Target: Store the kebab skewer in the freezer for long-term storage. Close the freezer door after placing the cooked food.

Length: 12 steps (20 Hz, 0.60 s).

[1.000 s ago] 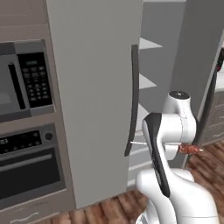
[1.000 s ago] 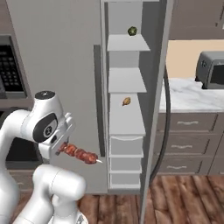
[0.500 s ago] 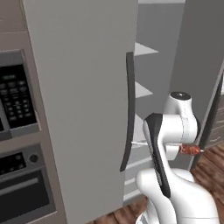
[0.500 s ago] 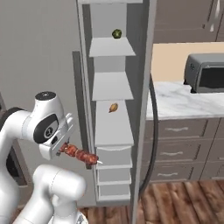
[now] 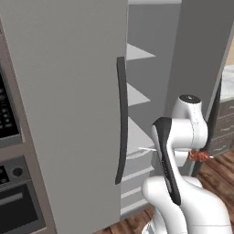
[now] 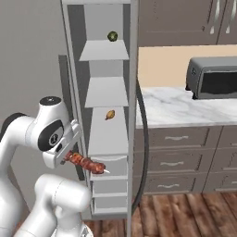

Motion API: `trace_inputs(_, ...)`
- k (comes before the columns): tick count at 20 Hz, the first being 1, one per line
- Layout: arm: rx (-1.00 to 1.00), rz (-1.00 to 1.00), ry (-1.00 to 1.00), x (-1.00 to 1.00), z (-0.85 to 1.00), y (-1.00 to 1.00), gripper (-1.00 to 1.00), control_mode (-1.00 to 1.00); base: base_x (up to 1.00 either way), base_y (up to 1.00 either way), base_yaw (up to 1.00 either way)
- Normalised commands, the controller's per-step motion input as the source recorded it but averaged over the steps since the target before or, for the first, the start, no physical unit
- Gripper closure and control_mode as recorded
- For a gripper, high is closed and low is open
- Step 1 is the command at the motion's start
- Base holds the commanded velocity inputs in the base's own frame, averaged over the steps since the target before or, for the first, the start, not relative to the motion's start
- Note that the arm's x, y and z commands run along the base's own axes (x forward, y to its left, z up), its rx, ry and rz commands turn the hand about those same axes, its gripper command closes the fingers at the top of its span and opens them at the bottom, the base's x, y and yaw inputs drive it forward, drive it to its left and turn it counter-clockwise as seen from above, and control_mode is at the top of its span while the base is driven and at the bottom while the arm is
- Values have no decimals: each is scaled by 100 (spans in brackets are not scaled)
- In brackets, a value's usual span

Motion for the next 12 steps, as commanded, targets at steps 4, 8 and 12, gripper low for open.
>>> trace_inputs(4, 0, 0, 0, 0, 0, 0, 100, 100, 14, 24, 4)
trace_inputs(8, 0, 0, 0, 0, 0, 0, 100, 100, 32, 4, 20)
trace_inputs(12, 0, 0, 0, 0, 0, 0, 100, 100, 55, -3, 27)
